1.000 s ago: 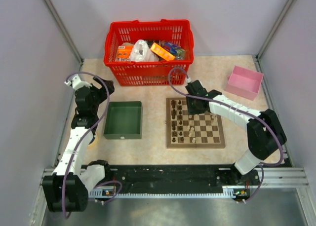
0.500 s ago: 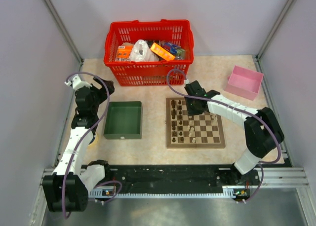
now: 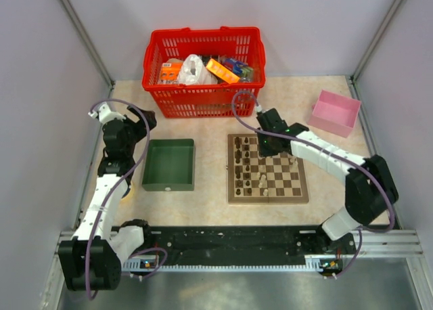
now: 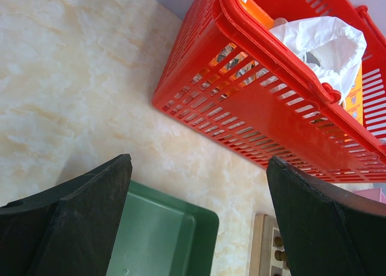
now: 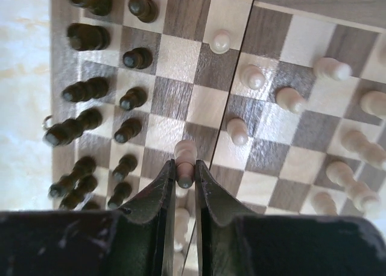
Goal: Set up the chess pieces on the board
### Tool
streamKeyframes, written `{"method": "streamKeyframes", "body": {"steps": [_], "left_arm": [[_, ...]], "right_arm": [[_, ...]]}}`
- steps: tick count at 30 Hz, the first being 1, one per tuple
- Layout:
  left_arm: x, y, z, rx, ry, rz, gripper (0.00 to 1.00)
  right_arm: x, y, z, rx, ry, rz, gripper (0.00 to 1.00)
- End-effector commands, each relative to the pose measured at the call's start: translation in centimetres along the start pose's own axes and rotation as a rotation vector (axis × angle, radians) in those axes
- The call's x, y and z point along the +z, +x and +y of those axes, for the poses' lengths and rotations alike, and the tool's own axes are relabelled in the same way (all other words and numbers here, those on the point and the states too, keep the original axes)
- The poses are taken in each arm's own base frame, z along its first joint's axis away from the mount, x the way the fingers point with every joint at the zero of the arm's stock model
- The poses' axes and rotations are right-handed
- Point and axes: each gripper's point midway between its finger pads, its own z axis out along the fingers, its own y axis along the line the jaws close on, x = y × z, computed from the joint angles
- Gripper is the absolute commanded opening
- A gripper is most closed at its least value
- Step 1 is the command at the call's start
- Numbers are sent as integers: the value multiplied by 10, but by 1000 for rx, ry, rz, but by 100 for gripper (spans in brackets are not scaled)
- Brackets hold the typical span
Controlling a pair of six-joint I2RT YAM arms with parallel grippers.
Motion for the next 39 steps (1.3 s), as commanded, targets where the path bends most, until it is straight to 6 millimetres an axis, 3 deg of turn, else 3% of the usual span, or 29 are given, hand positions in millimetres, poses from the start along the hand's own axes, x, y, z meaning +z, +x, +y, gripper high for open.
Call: {"method": "streamKeyframes", "body": {"steps": [1, 5, 11, 17, 28, 39], "left_arm": [[0, -8, -4, 0, 21, -30, 99], [0, -7, -4, -3, 24, -29, 99], [0, -6, -6, -11, 33, -25, 99], [-1, -6, -9, -18, 47, -25, 99], [-2, -8, -10, -14, 50, -29, 99], [-1, -8, -10, -15, 49, -28, 99]], "right_arm": [[-61, -30, -8, 35, -12, -171, 10], [-83, -5, -31, 90, 36, -176, 10], [-87, 43, -59, 212, 85, -121, 10], [-91, 65, -73, 269, 122, -99, 10], [-76, 73, -105, 362, 187, -77, 11], [-55, 72, -109, 396, 167, -72, 11]]}}
